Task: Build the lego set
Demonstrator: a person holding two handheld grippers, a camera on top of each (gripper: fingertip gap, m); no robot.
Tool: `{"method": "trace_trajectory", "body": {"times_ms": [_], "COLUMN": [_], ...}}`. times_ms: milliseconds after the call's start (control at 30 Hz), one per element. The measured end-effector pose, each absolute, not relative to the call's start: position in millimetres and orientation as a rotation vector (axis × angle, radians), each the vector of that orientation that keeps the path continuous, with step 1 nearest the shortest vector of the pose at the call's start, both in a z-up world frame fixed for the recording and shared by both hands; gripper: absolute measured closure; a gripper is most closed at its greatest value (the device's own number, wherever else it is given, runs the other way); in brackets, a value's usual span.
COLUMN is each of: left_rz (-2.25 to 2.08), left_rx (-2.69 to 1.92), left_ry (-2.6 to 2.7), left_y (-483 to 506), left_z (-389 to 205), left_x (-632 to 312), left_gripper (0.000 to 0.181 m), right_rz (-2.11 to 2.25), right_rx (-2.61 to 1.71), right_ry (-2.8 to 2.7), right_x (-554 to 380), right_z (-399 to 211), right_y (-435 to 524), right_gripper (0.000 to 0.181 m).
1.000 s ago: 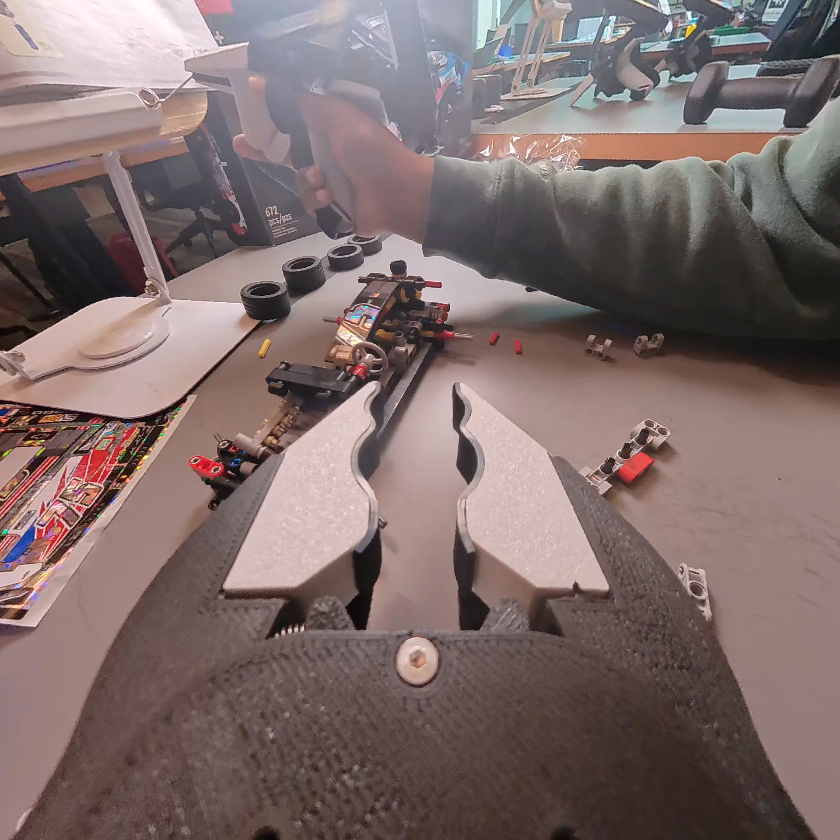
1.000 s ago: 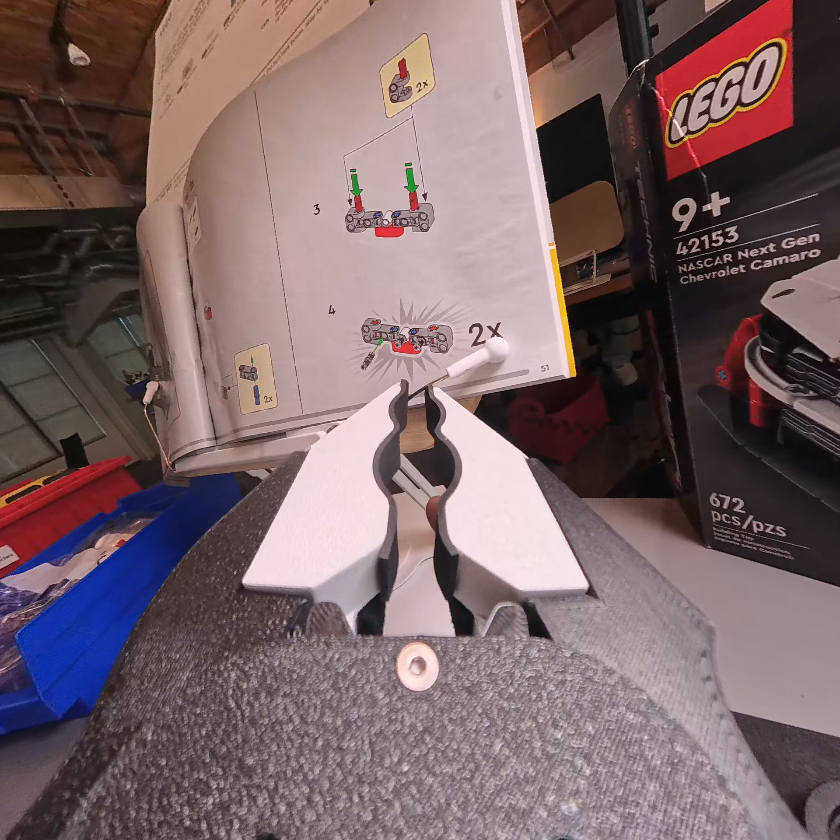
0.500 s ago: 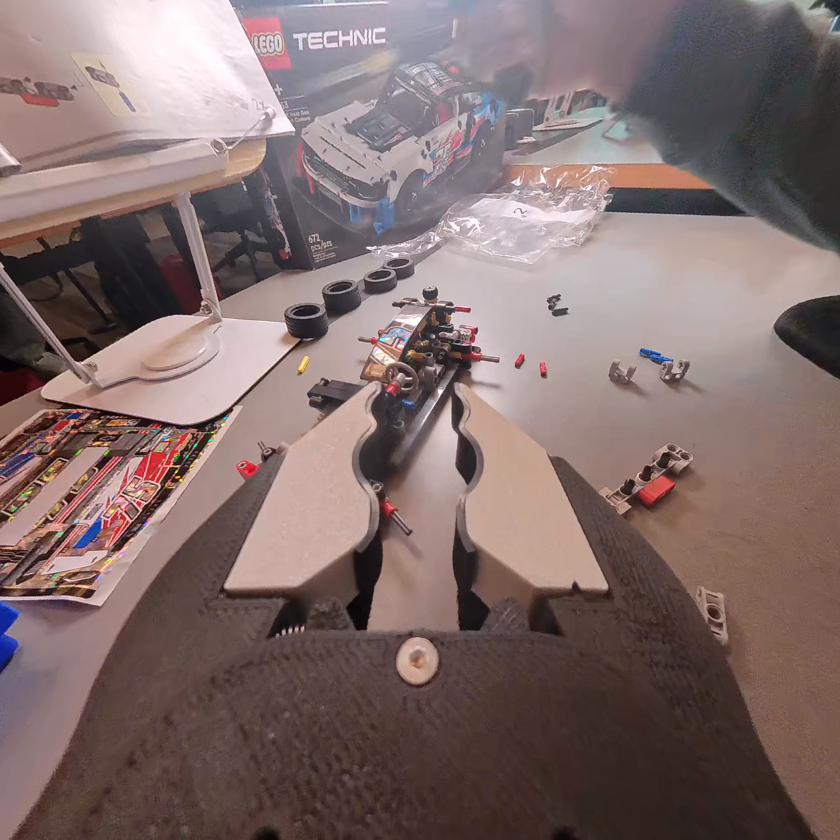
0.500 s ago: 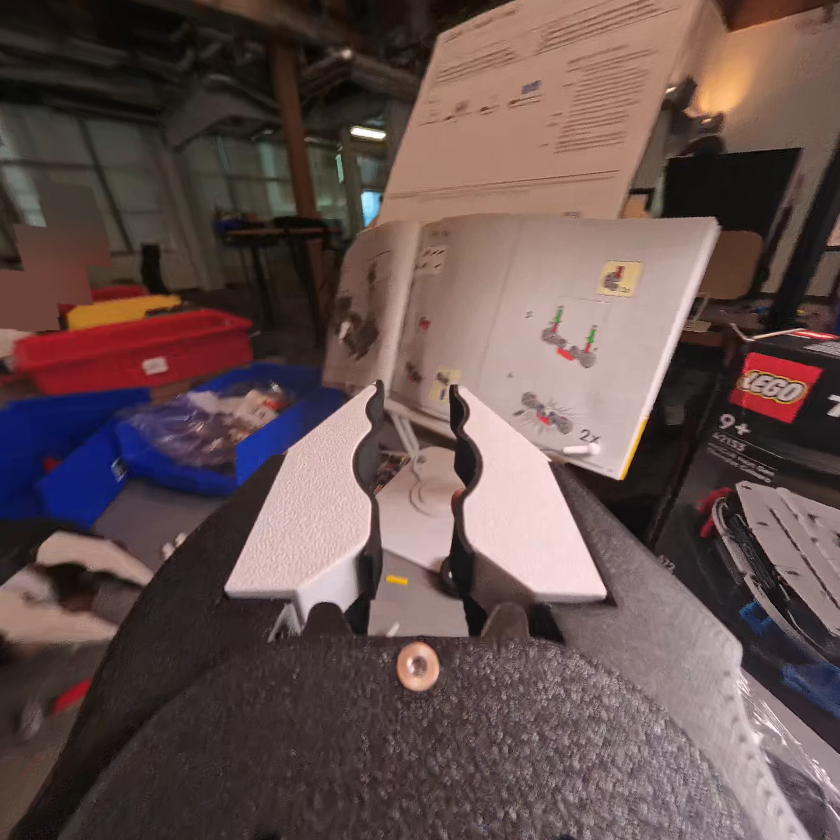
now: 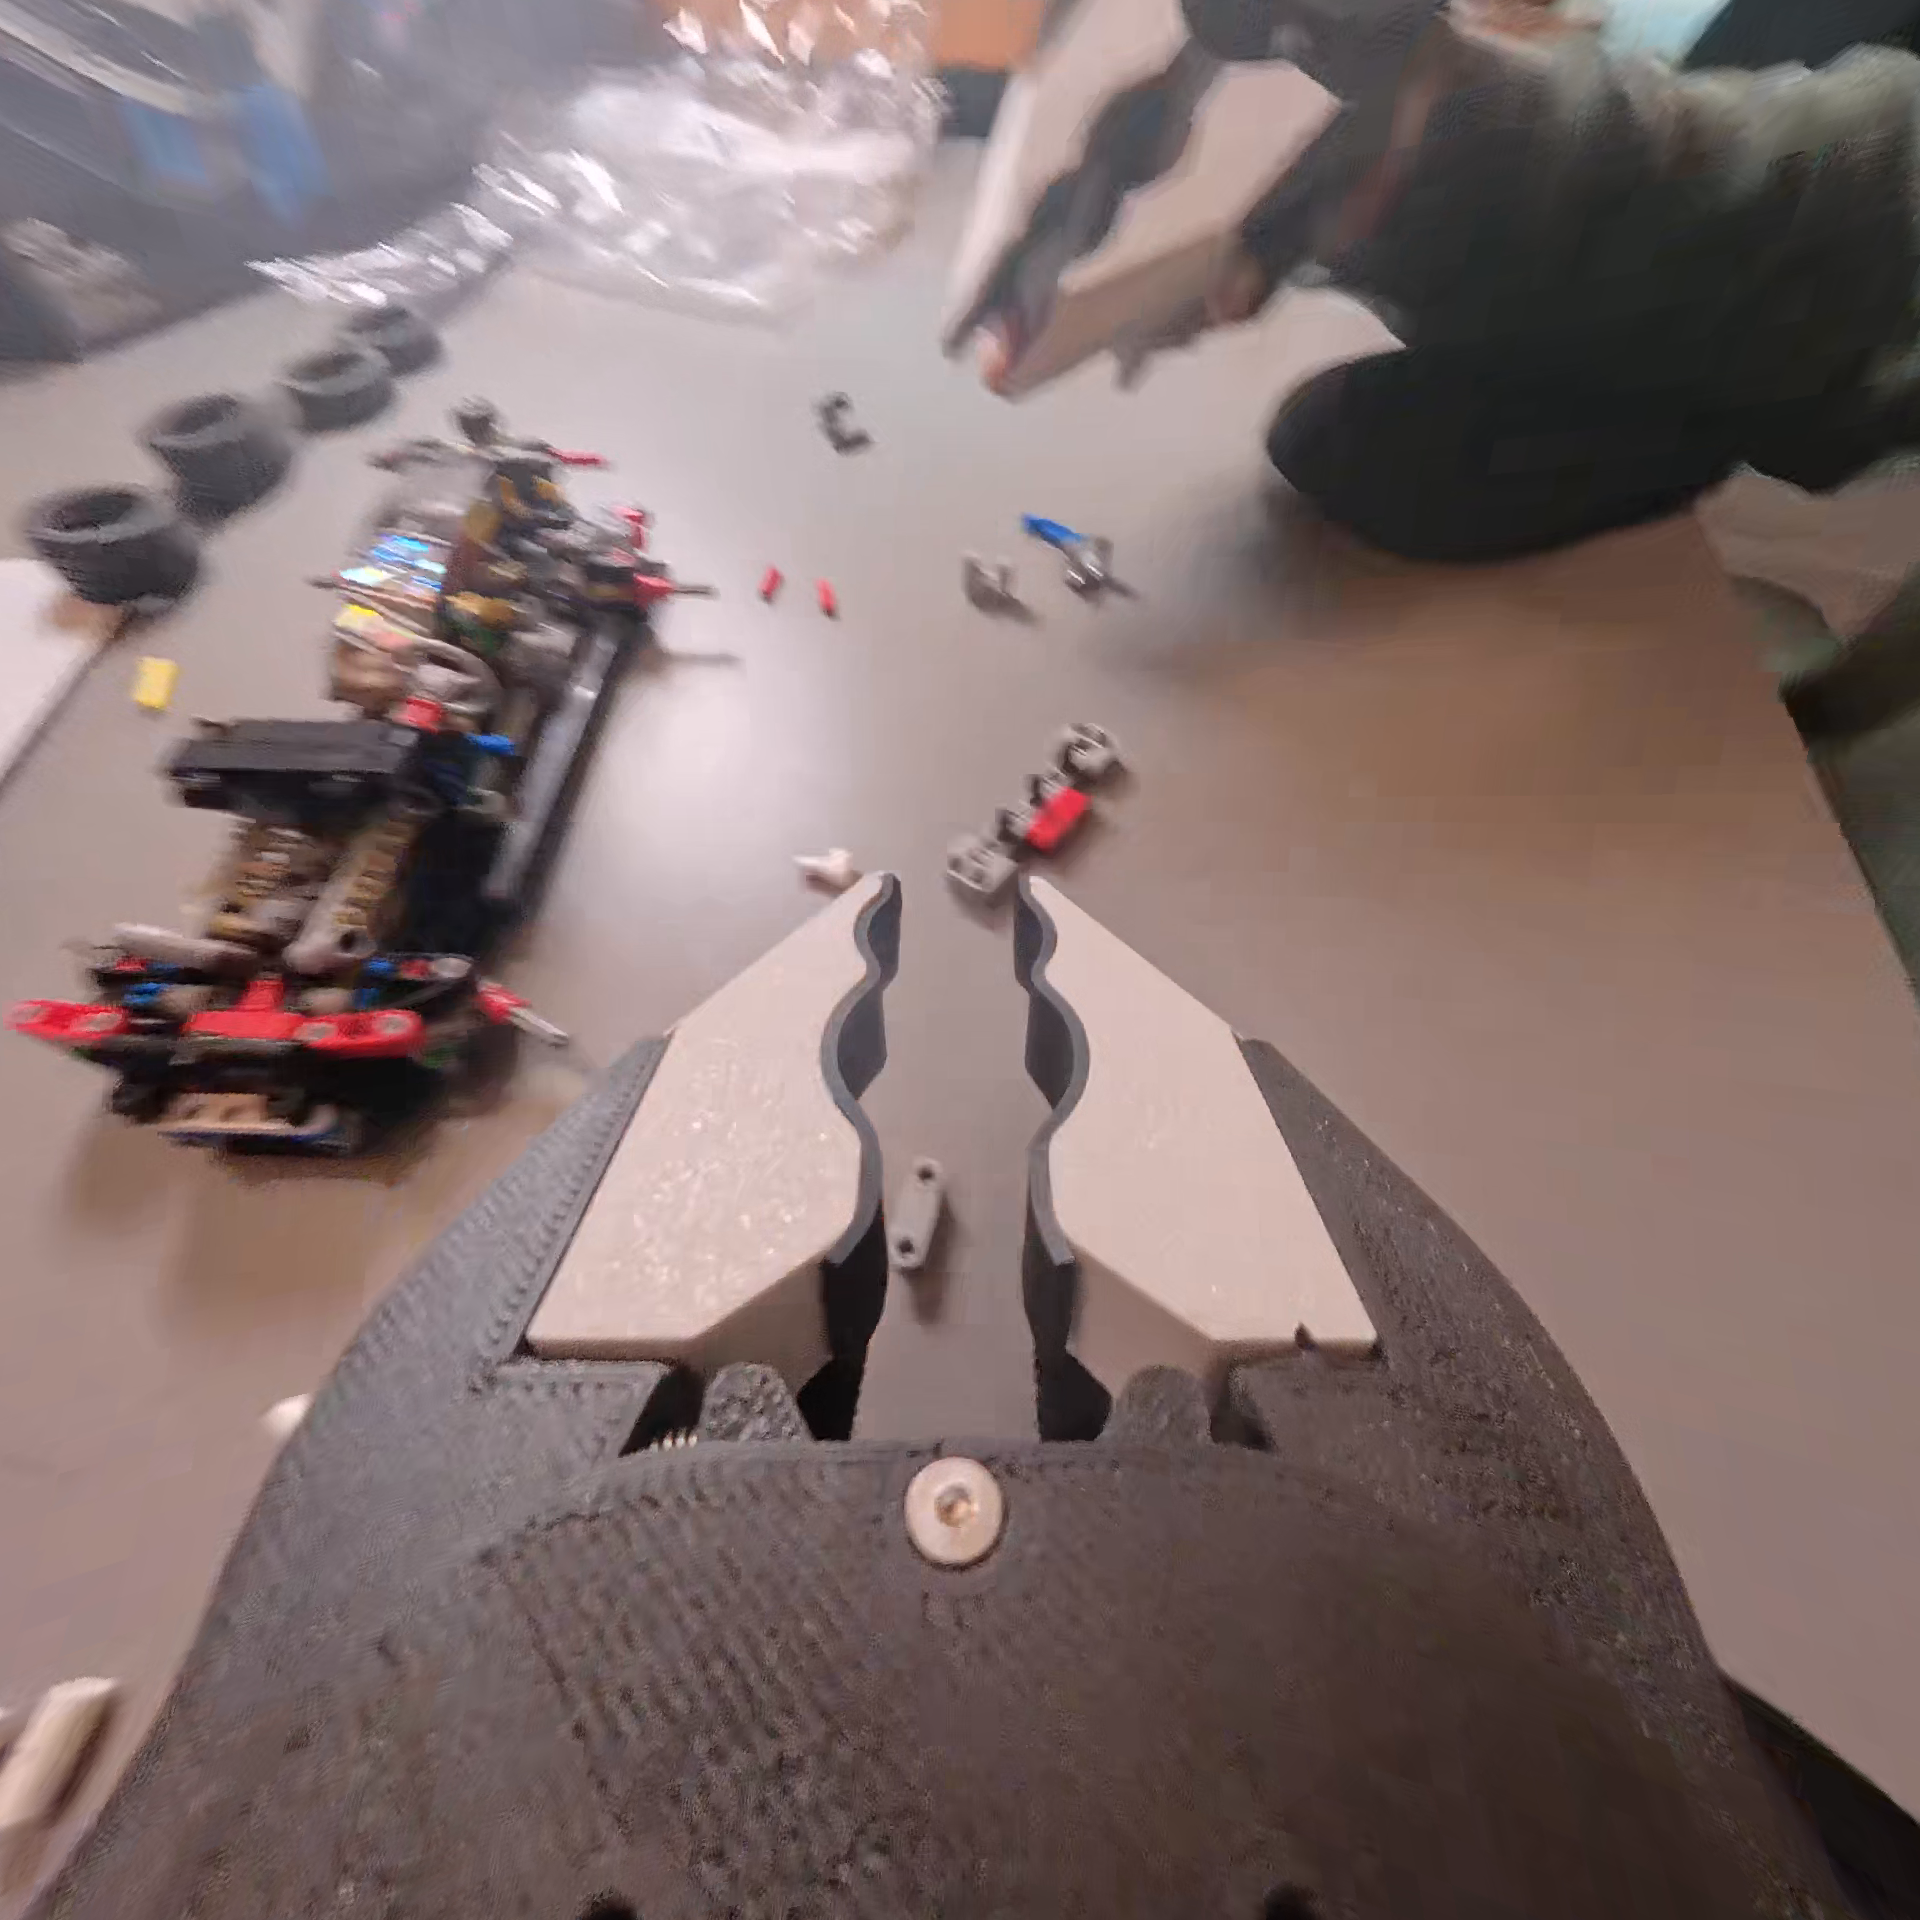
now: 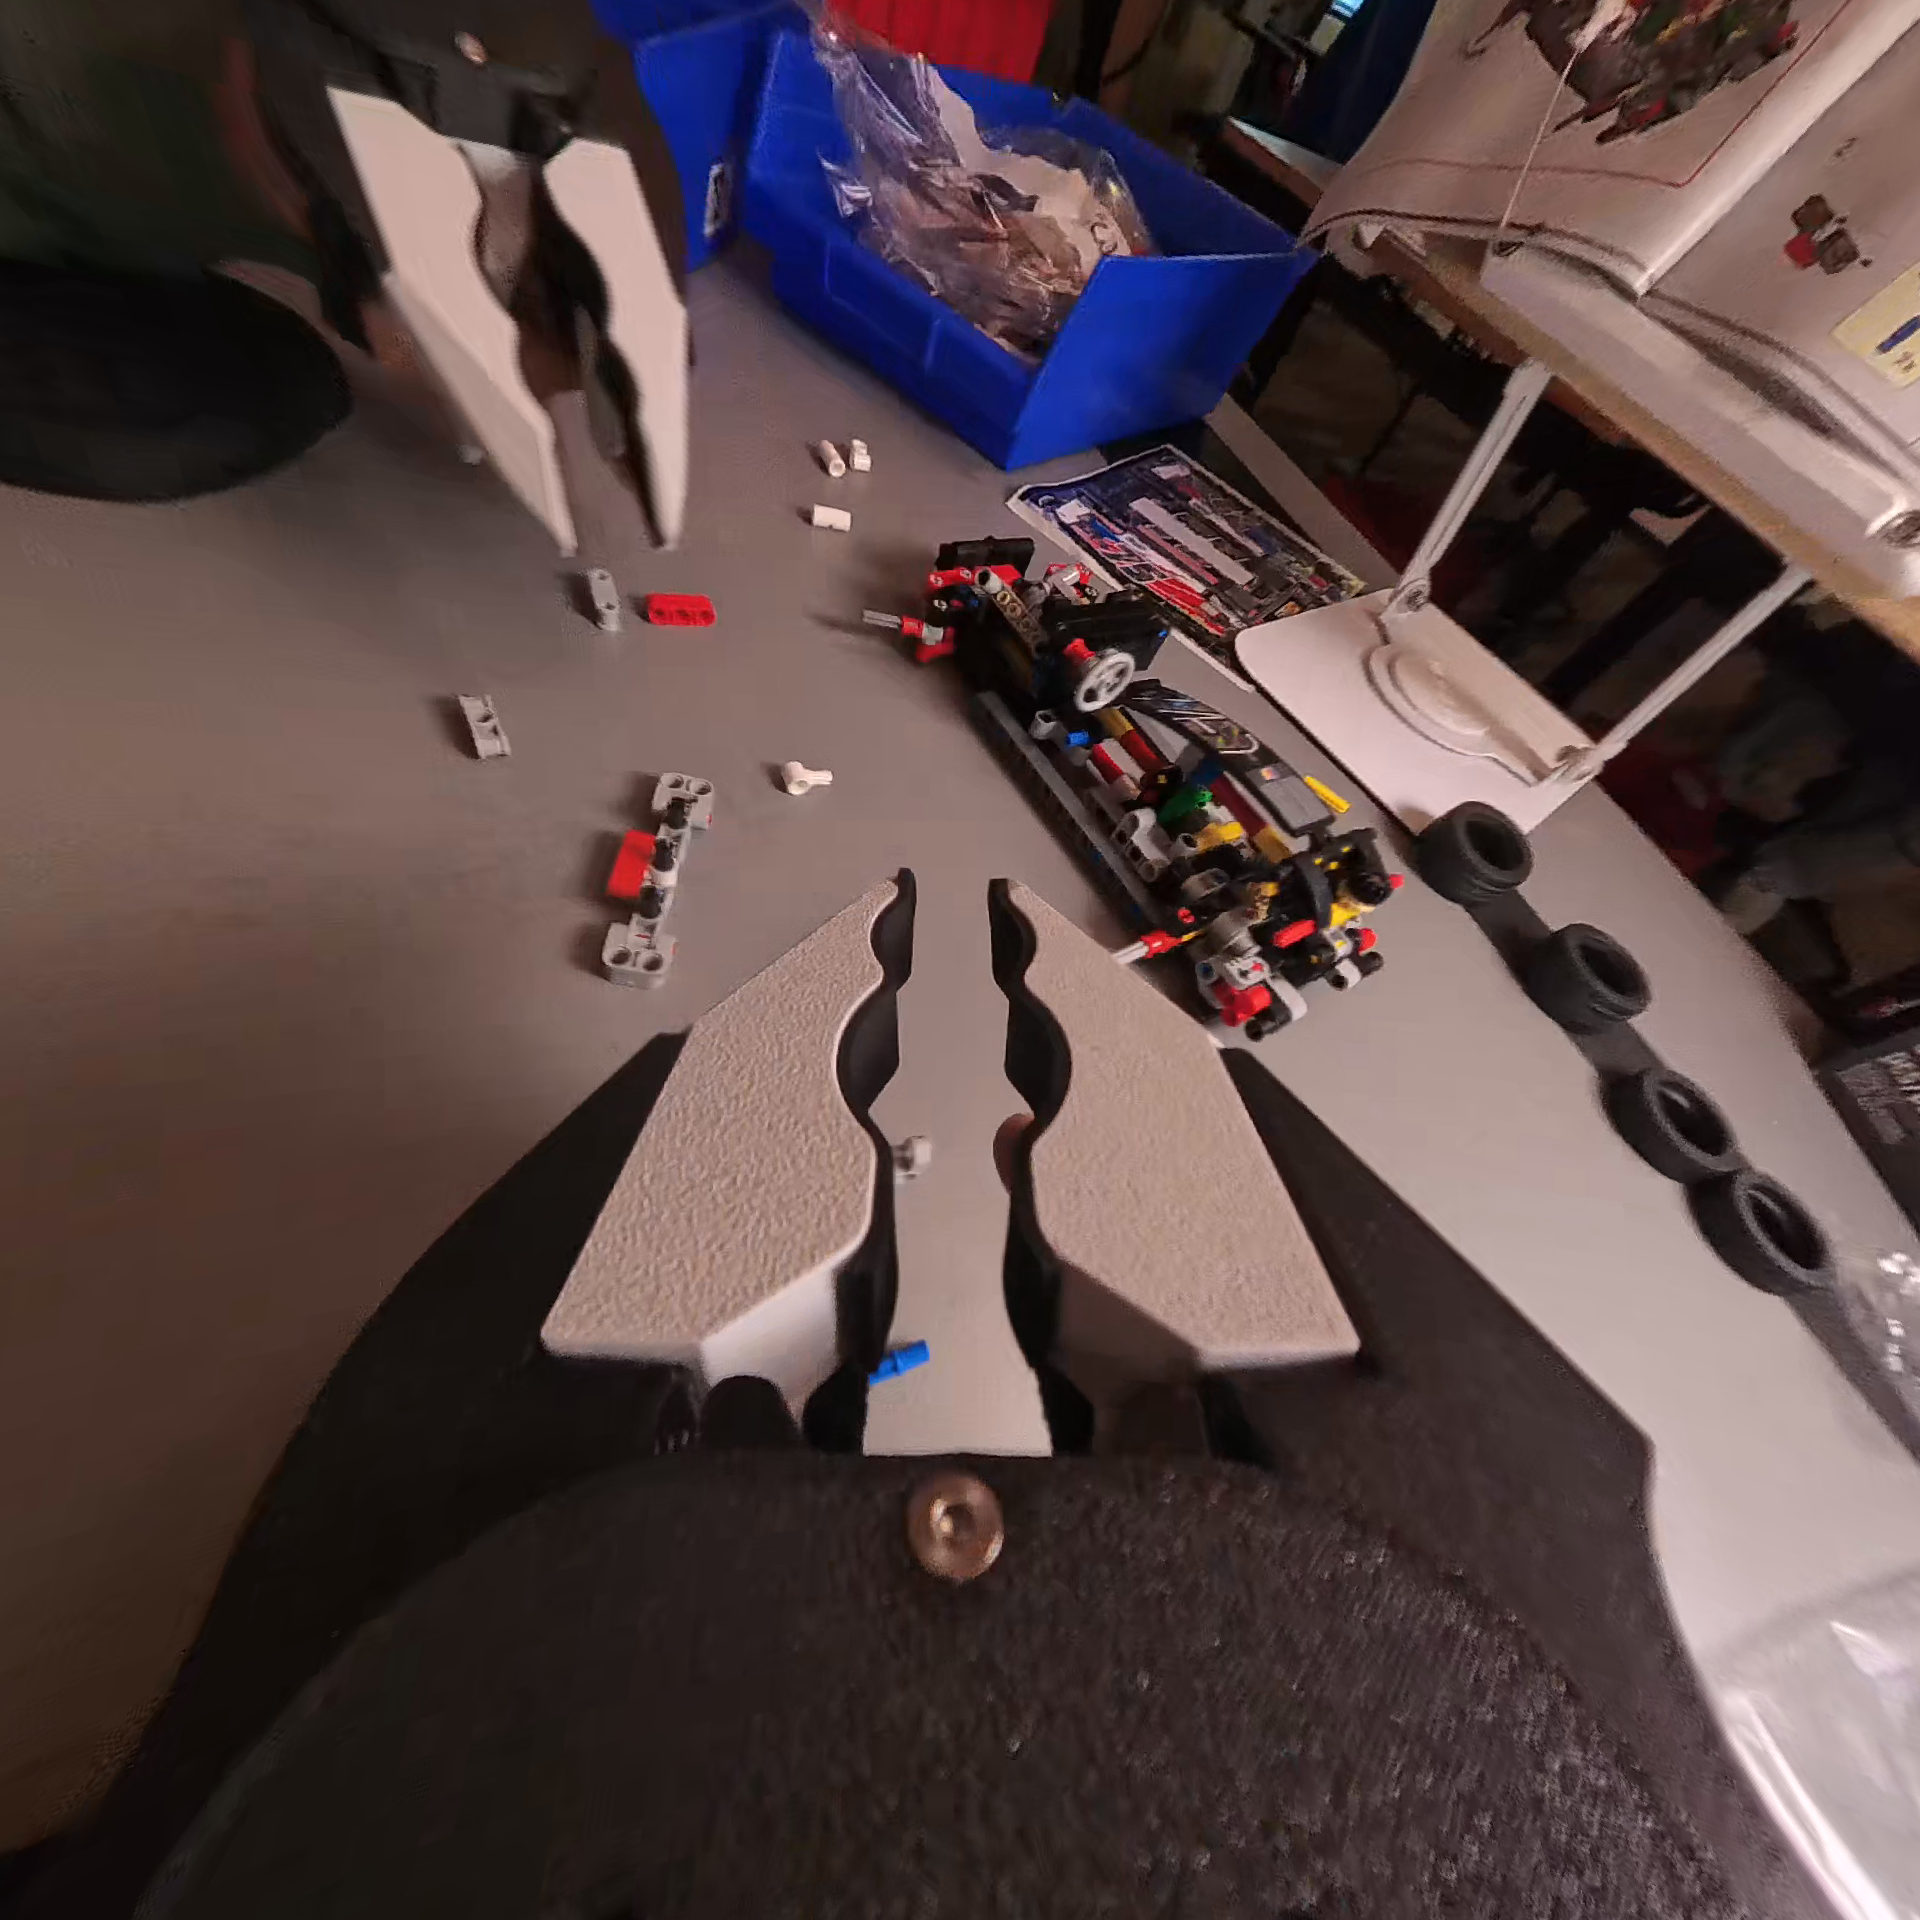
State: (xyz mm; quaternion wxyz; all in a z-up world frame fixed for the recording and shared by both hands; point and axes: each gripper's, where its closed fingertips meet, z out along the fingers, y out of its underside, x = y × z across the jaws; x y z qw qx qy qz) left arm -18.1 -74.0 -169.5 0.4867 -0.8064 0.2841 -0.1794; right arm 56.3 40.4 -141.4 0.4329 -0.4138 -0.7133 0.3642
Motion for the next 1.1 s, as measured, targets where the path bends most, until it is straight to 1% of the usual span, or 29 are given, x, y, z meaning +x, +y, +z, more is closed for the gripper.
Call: {"method": "trace_trajectory", "body": {"times_ms": [200, 267, 333, 367, 467, 633, 767, 1000, 1100], "left_rz": [-0.464, -0.435, -0.416, -0.415, -0.413, -0.606, -0.524, -0.377, -0.296], "left_rx": [-2.102, -2.134, -2.148, -2.140, -2.135, -2.173, -2.224, -2.174, -2.123], "left_ry": [0.908, 0.949, 0.994, 1.009, 1.041, 1.091, 1.038, 0.998, 0.941], "left_y": [-102.3, -102.5, -103.7, -104.4, -108.5, -143.4, -145.6, -121.8, -108.8], "left_z": [-209.2, -217.8, -224.1, -223.6, -222.8, -217.4, -219.7, -223.9, -216.5], "left_x": [13.0, 15.5, 17.3, 18.5, 17.5, 10.7, -13.2, -14.1, -19.8], "left_gripper": [0.156, 0.157, 0.167, 0.174, 0.174, 0.174, 0.174, 0.174, 0.168], "right_rz": [0.887, 0.852, 0.836, 0.834, 0.841, 0.875, 0.880, 0.901, 0.910], "right_rx": [-1.020, -1.005, -0.986, -0.974, -0.967, -1.065, -1.131, -1.191, -1.193], "right_ry": [-1.768, -1.816, -1.878, -1.894, -1.870, -1.712, -1.600, -1.513, -1.505], "right_x": [54.9, 56.0, 56.7, 56.3, 53.9, 52.6, 52.9, 54.0, 54.3], "right_z": [-149.5, -157.1, -164.7, -166.3, -161.5, -148.3, -139.3, -134.0, -133.0], "right_y": [47.4, 43.2, 32.2, 27.3, 24.9, 54.0, 75.9, 90.2, 90.6], "right_gripper": [0.168, 0.168, 0.169, 0.169, 0.169, 0.170, 0.171, 0.172, 0.172]}}
